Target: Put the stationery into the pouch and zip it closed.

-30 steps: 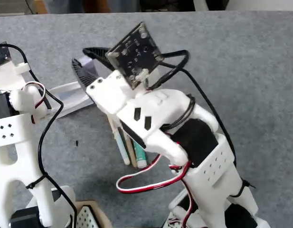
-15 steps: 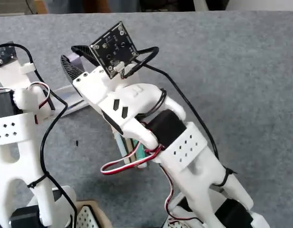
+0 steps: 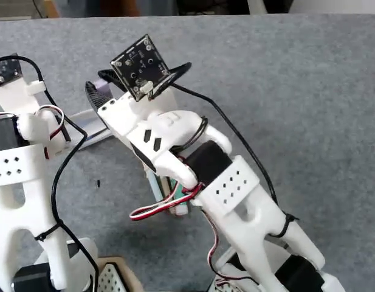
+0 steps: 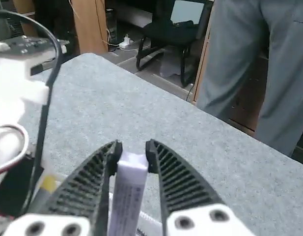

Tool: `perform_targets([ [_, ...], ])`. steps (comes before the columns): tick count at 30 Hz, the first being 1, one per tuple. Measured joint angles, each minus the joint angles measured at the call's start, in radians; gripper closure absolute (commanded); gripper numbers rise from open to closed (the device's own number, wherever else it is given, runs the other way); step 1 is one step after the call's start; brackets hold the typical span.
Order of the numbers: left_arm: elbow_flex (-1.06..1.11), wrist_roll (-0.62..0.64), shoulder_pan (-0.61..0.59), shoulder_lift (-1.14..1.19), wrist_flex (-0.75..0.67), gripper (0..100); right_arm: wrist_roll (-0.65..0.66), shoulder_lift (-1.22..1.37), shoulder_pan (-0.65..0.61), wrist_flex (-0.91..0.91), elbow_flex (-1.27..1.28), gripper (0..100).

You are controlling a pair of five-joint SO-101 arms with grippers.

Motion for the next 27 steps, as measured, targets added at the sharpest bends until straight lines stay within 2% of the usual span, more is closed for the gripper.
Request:
perform_targets([
  [8, 0.0, 0.0, -0.005, 0.0, 0.0, 97, 0.021, 0.0, 0.0, -0.269, 0.187, 98.6],
  [12, 0.0, -0.002, -0.005, 0.0, 0.0, 97, 0.075, 0.0, 0.0, -0.307, 0.187, 98.6],
  [16, 0.0, -0.002, -0.005, 0.0, 0.0, 97, 0.081, 0.002, 0.0, -0.288, 0.187, 98.6],
  [27, 0.0, -0.009, -0.006, 0.0, 0.0, 97, 0.098, -0.058, 0.002, -0.032, 0.187, 98.6],
])
